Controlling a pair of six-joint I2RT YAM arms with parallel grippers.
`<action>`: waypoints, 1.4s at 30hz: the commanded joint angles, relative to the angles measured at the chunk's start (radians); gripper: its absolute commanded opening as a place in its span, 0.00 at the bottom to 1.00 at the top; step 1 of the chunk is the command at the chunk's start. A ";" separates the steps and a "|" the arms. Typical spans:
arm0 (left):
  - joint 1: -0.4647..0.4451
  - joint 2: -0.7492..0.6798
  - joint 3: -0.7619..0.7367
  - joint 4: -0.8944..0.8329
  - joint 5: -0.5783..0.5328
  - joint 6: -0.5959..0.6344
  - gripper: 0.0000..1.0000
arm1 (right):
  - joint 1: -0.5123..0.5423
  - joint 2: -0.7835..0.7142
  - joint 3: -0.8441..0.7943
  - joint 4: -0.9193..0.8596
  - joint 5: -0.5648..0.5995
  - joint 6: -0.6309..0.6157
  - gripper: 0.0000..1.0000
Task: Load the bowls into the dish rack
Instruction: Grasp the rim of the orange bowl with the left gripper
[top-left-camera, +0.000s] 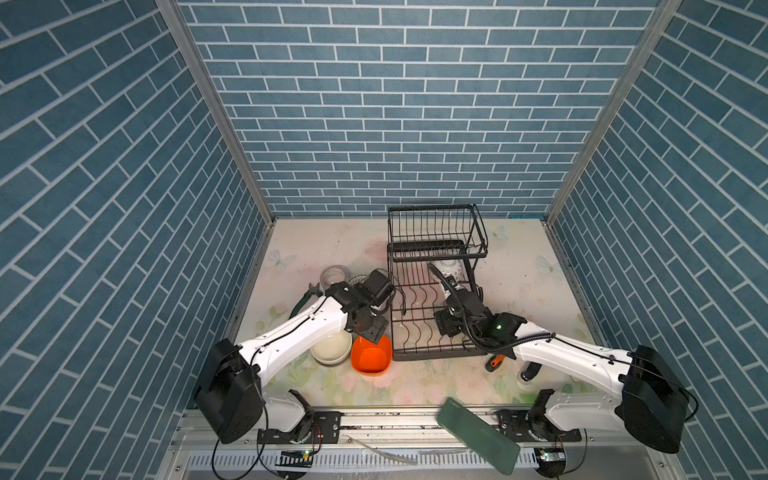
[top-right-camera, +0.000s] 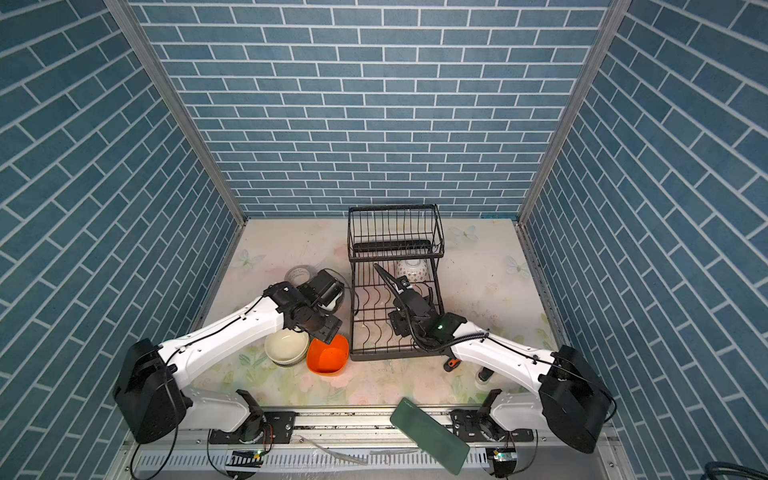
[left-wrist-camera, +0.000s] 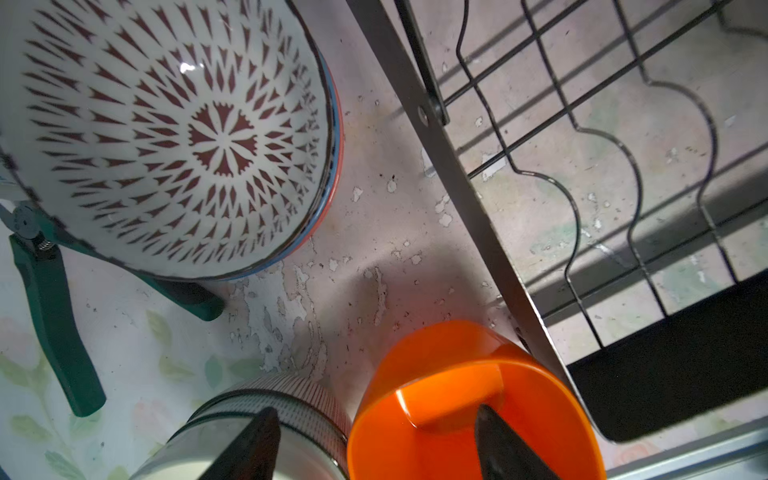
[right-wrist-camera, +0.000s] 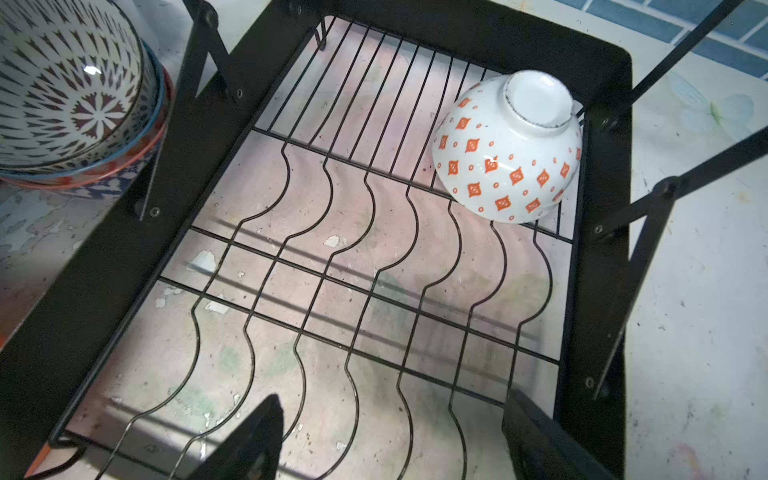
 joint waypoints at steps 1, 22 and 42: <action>-0.014 0.029 0.022 -0.043 -0.032 0.024 0.74 | 0.009 -0.030 -0.029 -0.019 0.005 0.053 0.83; -0.014 0.167 -0.002 -0.001 -0.011 0.033 0.58 | 0.011 -0.049 -0.101 0.031 0.033 0.068 0.83; -0.015 0.202 -0.005 -0.010 -0.010 0.041 0.37 | 0.013 -0.048 -0.112 0.043 0.035 0.066 0.83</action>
